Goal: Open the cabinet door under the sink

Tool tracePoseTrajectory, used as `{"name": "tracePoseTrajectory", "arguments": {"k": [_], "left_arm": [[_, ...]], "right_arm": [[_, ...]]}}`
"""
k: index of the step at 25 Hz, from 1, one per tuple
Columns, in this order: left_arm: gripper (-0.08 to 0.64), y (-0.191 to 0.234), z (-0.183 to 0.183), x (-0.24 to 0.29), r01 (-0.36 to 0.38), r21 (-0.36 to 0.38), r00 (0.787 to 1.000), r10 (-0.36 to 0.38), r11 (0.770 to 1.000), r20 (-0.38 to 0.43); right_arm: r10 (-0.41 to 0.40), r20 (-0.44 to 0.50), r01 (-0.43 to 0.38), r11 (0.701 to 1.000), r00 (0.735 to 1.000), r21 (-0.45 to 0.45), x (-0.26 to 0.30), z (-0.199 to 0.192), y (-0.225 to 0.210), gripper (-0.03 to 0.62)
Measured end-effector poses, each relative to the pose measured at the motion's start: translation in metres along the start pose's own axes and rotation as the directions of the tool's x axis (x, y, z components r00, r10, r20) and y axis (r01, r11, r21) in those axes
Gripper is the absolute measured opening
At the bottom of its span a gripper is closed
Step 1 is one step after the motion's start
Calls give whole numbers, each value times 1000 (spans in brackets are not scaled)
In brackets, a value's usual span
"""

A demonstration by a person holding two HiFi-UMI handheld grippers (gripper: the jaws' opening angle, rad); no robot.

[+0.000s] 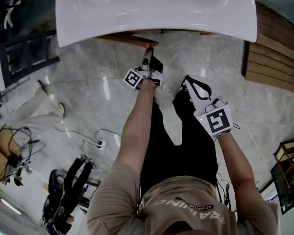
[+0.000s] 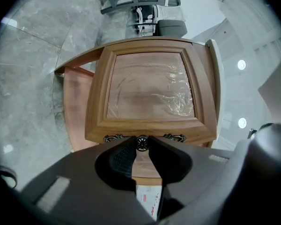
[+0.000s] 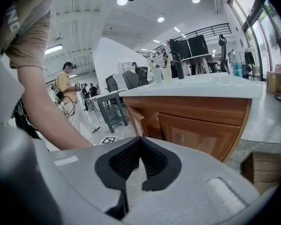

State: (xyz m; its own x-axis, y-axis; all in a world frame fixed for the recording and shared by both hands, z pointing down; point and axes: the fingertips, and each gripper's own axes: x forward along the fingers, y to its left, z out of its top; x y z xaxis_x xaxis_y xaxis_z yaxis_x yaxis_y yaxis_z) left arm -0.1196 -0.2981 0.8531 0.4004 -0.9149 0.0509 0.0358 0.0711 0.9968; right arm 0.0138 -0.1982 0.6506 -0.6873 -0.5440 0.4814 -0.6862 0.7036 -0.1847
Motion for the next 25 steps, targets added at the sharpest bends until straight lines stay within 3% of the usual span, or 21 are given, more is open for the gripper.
{"name": "tracePoseTrajectory", "arguments": {"k": [5, 12, 19, 25], "left_arm": [[101, 1, -2, -18, 6, -17, 999, -7, 1000, -49], [100, 0, 3, -57, 10, -52, 986, -18, 999, -168], [100, 0, 19, -85, -1, -63, 947, -19, 998, -319], [100, 8, 24, -111, -9, -46, 899, -12, 999, -439]], "right_arm": [[17, -2, -17, 1000, 1000, 4, 25, 2, 25, 2], [-27, 26, 26, 999, 999, 42, 52, 19, 81, 2], [-135, 46, 131, 988, 990, 82, 71, 26, 134, 2], [-234, 20, 228, 959, 972, 167, 68, 5, 168, 2]]}}
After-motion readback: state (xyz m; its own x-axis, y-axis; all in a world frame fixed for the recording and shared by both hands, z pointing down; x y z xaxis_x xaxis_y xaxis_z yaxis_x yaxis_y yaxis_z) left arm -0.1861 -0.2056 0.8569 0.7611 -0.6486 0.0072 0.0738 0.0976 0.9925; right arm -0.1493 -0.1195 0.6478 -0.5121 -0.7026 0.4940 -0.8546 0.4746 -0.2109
